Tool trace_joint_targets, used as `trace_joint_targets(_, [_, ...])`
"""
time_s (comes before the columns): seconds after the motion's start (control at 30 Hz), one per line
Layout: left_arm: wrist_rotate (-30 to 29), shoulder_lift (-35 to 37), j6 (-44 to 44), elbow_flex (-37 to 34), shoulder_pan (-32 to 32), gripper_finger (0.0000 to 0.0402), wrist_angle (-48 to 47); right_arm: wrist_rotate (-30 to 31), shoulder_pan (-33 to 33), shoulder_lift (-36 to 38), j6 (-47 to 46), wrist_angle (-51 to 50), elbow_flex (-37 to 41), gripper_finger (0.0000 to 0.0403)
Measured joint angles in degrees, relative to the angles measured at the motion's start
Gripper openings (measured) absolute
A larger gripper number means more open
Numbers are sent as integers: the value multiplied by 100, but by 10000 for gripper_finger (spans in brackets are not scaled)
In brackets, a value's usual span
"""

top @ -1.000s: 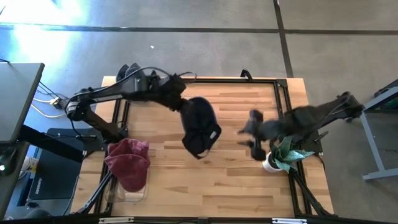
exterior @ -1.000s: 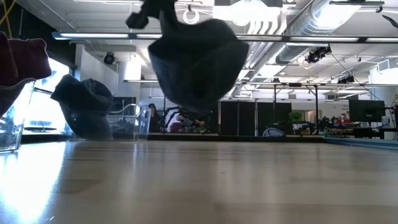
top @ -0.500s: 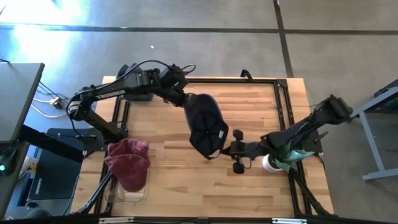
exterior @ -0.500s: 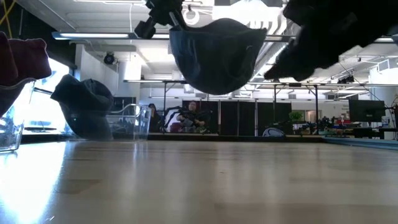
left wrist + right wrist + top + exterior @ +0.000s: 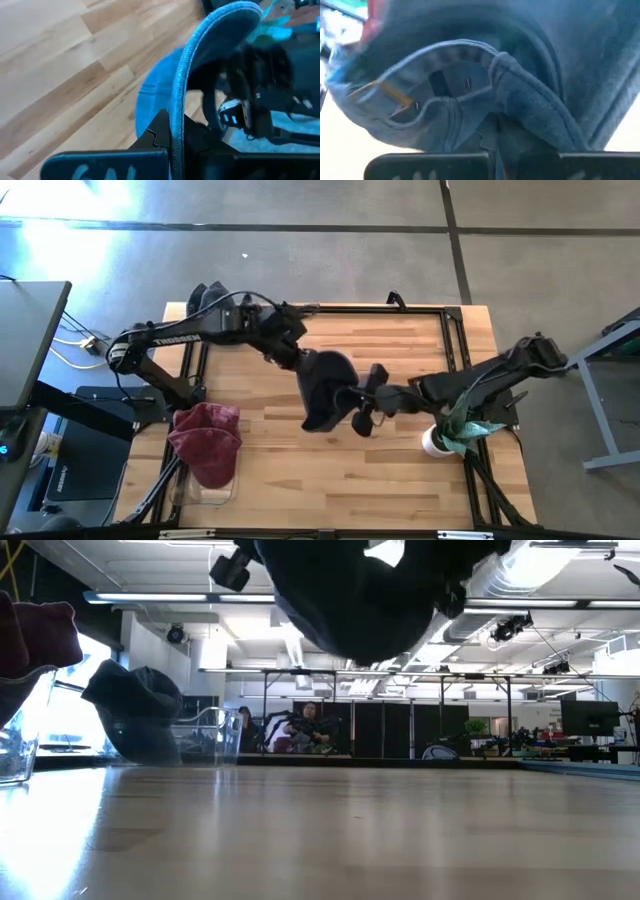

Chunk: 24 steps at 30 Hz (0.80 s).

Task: Pick & Place hat
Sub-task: Put the blue cap into the top transparent bin

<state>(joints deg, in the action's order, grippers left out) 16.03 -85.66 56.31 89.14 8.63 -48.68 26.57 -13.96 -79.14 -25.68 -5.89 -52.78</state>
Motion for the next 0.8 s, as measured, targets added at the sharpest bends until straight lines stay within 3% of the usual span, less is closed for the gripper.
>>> trace_joint_targets(0.27, [-57, -752, 54, 3, -354, 0, -81, -2138, 302, -407, -994, -368, 248, 9])
trace_joint_targets(0.4, [317, -1260, -90, 13, -339, 0, 196, -2531, 191, -292, -1506, -467, 245, 23])
trace_joint_targets(0.63, [904, -1621, -495, -13, -51, 0, 395, -3215, -9, 477, -1972, -1110, 237, 101])
trace_joint_targets(0.73, [1287, -1869, -614, 23, 184, 0, 805, -3245, -122, 904, -2079, -1462, 237, 129])
trace_joint_targets(0.8, [1555, -1890, -800, -24, 384, 0, 546, -3161, -197, 1138, -2085, -1620, 238, 142])
